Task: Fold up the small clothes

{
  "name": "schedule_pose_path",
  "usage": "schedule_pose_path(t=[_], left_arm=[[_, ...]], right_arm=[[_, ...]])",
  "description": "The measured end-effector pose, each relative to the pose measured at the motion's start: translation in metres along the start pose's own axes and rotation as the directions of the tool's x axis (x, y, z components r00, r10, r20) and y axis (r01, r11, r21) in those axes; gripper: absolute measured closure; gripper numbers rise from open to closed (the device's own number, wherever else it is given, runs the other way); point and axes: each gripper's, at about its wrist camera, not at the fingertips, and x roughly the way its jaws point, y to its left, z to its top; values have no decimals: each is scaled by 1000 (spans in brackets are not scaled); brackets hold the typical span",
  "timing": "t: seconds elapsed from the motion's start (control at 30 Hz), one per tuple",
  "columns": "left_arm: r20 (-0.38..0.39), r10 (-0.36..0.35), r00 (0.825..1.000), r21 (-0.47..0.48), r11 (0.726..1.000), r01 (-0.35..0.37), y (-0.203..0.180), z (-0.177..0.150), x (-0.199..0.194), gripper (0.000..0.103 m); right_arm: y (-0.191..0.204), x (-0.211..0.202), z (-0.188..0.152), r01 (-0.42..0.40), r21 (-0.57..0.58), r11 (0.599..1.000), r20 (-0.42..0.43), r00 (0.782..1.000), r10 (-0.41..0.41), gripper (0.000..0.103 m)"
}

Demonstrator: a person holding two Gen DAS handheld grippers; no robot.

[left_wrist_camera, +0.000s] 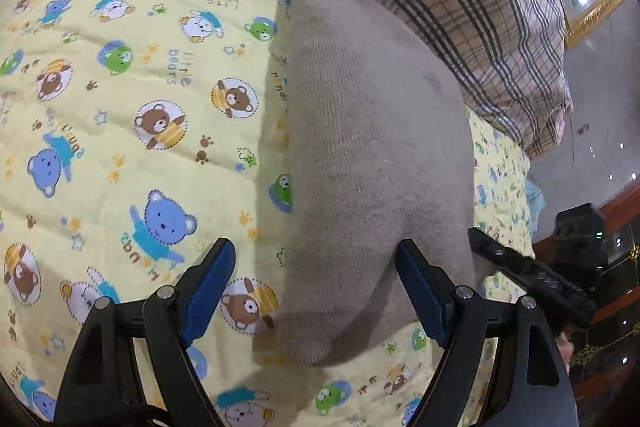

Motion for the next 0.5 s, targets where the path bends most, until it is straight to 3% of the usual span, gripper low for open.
schedule_pose_path(t=[0.23, 0.37, 0.5], left_arm=[[-6, -3, 1000, 11, 1000, 3, -1, 1, -3, 20], [-8, 7, 1000, 14, 1000, -6, -3, 1, -6, 20], [-23, 17, 1000, 29, 999, -16, -5, 2, -3, 20]], right_arm=[[-1, -45, 2, -82, 59, 995, 150, 986, 72, 94], [-3, -27, 2, -1, 65, 998, 84, 996, -4, 85], [-2, -3, 3, 18, 52, 998, 19, 1000, -19, 83]])
